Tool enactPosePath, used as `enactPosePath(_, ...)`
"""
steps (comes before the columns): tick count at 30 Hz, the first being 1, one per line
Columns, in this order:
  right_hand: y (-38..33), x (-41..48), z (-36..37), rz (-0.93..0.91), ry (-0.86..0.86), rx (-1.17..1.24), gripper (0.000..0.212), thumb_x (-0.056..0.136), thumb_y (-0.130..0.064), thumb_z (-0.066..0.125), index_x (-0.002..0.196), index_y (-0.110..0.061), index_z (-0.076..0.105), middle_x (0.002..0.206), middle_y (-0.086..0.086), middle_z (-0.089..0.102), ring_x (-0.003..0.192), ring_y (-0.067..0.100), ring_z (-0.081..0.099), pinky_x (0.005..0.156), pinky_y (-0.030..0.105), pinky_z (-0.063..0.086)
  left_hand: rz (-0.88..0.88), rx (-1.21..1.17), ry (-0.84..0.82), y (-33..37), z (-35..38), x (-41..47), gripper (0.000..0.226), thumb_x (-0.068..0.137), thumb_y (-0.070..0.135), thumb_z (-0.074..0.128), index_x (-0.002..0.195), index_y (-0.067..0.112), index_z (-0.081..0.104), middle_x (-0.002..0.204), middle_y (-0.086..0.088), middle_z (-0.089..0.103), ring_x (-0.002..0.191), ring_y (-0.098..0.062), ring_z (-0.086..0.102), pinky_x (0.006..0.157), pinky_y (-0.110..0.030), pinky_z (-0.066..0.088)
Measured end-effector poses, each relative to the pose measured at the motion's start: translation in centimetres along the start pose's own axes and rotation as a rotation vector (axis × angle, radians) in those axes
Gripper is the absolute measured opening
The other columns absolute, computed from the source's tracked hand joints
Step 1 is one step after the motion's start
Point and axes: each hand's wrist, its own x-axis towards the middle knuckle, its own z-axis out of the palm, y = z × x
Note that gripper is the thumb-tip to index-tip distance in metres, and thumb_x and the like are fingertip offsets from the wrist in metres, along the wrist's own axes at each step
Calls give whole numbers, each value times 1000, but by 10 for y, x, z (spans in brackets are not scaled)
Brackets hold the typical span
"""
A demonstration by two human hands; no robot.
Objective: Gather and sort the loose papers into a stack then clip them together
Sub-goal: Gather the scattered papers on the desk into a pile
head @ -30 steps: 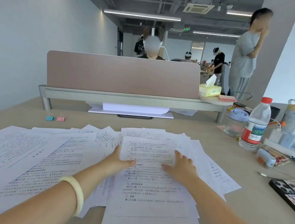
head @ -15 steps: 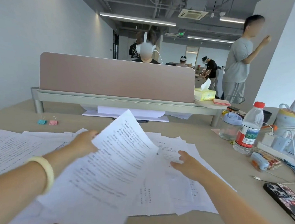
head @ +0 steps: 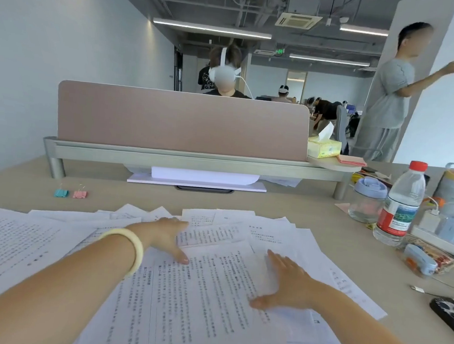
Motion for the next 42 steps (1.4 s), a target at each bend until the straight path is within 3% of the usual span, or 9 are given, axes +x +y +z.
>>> enactPosePath(3, 3, 0, 0, -5, 38, 35, 161, 16, -93, 37, 153, -22, -8, 161, -6, 3, 149, 19, 4, 119, 39, 11, -24, 46, -48, -1, -10, 9, 110, 67, 69, 66, 151, 25, 12, 161, 0, 2, 148, -23, 7, 119, -43, 16)
enactPosePath(7, -4, -11, -2, -47, 77, 85, 134, 53, -75, 67, 151, -31, -11, 160, -11, -5, 149, 15, -5, 121, 43, 8, -11, 61, -32, 0, -15, 14, 104, 60, 71, 70, 144, 25, 30, 149, 3, 32, 134, -20, 35, 110, -41, 34)
enactPosePath(11, -32, -43, 17, -320, -95, -103, 125, 66, -58, 74, 145, -44, -22, 153, -22, -28, 140, 6, -33, 118, 45, -15, 9, -11, -46, 0, -9, 15, 81, 62, 64, 73, 128, 28, 43, 126, 6, 41, 118, -17, 45, 102, -38, 40)
enactPosePath(16, -40, -38, 32, -390, -14, -173, 119, 68, -58, 73, 149, -39, -12, 157, -17, -23, 141, 7, -31, 117, 43, -19, 71, -45, -30, 9, 1, 3, 55, 67, 59, 73, 100, 22, 49, 105, 7, 47, 94, -16, 48, 78, -26, 38)
enactPosePath(19, -29, -35, 23, -332, 107, -207, 117, 68, -64, 69, 151, -36, -9, 158, -13, -21, 144, 11, -27, 118, 43, -18, 63, -159, -16, 6, 5, -12, 54, 65, 51, 78, 103, 27, 50, 109, 8, 55, 104, -16, 54, 88, -31, 45)
enactPosePath(24, -15, -46, 23, -262, -26, -201, 129, 56, -71, 71, 148, -42, -16, 154, -22, -24, 140, 5, -32, 116, 40, -20, 36, -208, -35, 1, 10, -28, 52, 72, 33, 79, 116, 19, 54, 118, 4, 62, 111, -17, 59, 99, -39, 48)
enactPosePath(29, -8, -35, 29, -193, 173, -121, 126, 56, -79, 60, 150, -36, -12, 158, -12, -20, 145, 13, -23, 119, 42, -13, 64, -249, 5, 13, 10, -46, 42, 80, 19, 71, 116, 18, 49, 118, 6, 56, 115, -18, 52, 103, -36, 43)
enactPosePath(38, 18, -9, 0, 52, 283, 536, 90, 86, -54, 57, 153, -24, 4, 160, -1, 14, 146, 23, 19, 116, 41, 24, 76, -1062, 401, -9, 1, -76, 37, 84, -2, 65, 118, 10, 56, 115, -3, 61, 93, -13, 59, 75, -19, 43)
enactPosePath(42, 35, 10, -12, 303, 288, 391, 75, 93, -57, 36, 153, -20, 9, 153, 11, 30, 138, 32, 32, 108, 39, 33, 41, -1134, 506, 6, 9, -47, 44, 79, -8, 68, 122, 1, 58, 124, -13, 63, 113, -24, 58, 98, -35, 43)
